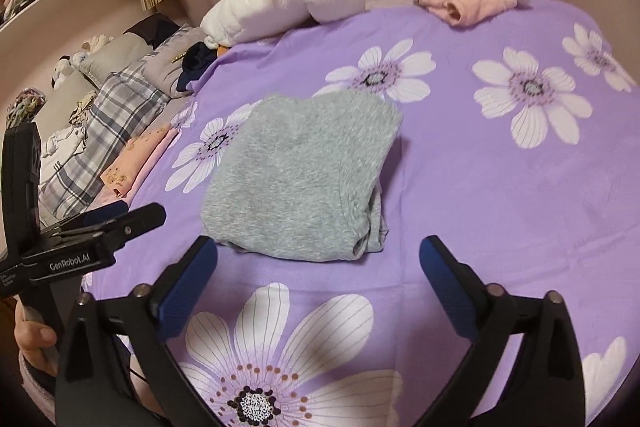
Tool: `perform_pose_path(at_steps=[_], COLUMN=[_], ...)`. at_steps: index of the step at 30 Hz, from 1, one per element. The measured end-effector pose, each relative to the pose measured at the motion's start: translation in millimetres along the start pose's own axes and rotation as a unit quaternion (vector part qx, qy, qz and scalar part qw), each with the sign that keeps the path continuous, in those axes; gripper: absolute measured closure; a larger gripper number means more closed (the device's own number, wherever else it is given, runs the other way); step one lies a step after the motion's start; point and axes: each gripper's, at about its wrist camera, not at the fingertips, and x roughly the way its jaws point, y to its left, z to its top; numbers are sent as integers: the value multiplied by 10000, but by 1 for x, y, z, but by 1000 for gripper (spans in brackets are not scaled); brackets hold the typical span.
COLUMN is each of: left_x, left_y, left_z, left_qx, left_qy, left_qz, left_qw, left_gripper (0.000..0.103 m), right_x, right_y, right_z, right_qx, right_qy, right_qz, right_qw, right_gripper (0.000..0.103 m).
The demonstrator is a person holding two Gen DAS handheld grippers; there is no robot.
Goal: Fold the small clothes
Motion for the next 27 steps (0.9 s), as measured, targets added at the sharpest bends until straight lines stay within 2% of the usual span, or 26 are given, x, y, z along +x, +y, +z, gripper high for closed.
perform_pose_path(at_steps=[7,12,16,19,27], left_x=[-18,-25,-15,-12,-16], left_y=[-2,-4,-3,-1,-3], left_z=[-5,-9,-13,-16,-14], left_qx=[-29,-59,-137,-162,-104], left_qy=[-8,-94,45,114,65], left_qz=[154,107,120,109,182], left_qw=[9999,9999,9998,9997,9998], left_gripper=[3,2,2,2,2], right_x=[-18,-27,-14,-9,-11], right_y=[9,15,13,10,14], right_z=[5,6,2,-2,-1], right_qx=[-162,-289,-224,-129,-175], right_qy=[-169,-283,-116,13,0], right_qz=[-230,-322,-468,-382,-379], right_qw=[9995,9987,9986,9992,9991], right_gripper=[0,0,0,0,0])
